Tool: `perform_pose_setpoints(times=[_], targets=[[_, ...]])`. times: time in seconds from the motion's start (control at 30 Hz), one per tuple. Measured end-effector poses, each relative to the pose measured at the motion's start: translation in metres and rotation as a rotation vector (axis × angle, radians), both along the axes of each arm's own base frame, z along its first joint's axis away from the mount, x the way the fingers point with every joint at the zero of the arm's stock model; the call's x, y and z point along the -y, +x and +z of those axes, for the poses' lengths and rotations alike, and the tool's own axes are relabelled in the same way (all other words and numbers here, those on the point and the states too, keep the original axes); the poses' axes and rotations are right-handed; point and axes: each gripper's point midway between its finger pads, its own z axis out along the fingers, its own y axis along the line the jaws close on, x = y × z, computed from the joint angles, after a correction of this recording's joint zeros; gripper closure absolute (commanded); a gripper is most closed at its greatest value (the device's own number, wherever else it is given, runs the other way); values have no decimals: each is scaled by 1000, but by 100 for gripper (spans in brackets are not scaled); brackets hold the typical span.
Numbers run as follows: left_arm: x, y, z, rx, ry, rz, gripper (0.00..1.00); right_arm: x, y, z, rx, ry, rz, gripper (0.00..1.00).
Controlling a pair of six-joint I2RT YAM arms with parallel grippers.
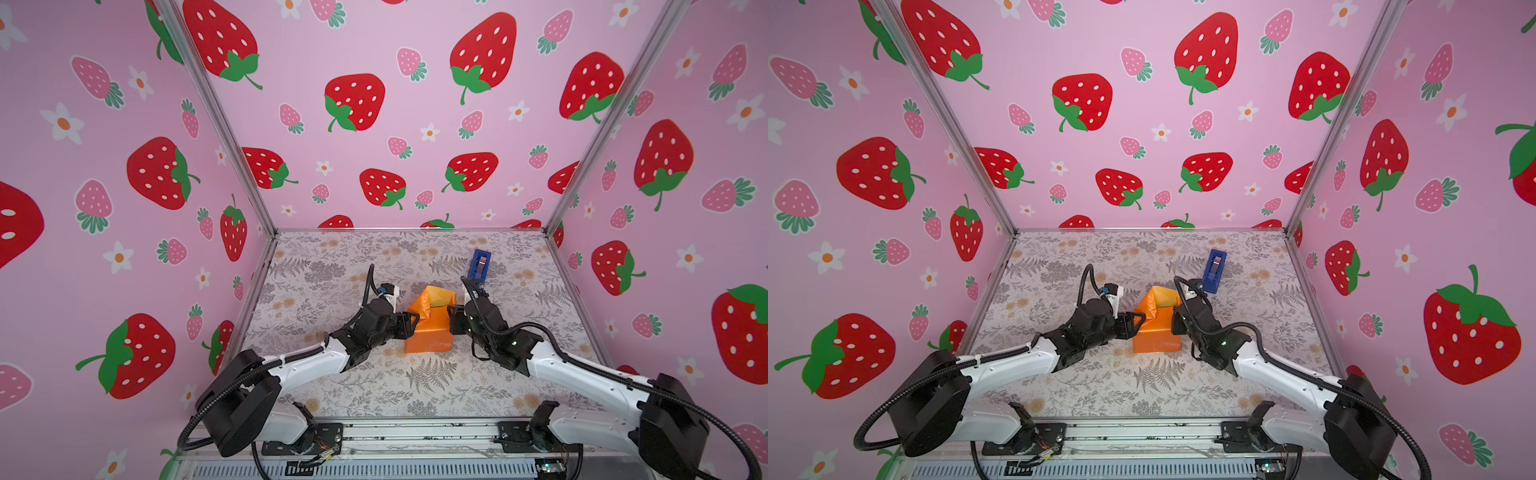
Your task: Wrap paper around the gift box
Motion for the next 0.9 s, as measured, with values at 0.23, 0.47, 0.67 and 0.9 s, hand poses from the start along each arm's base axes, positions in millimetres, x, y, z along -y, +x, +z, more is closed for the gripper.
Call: perform_pose_setpoints(times=[0.23, 0.47, 0.67, 0.9], targets=[[0, 0, 0, -9, -9, 7, 51, -36, -2, 64, -4, 205, 85, 89], [1, 0, 0, -9, -10, 7, 51, -97, -11, 1, -181, 191, 206, 97], [0, 0, 0, -11, -10, 8, 52, -109, -5, -31, -225, 148, 196, 98], [0, 0, 0, -11, -10, 8, 51, -97, 3, -40, -201, 101, 129, 99]])
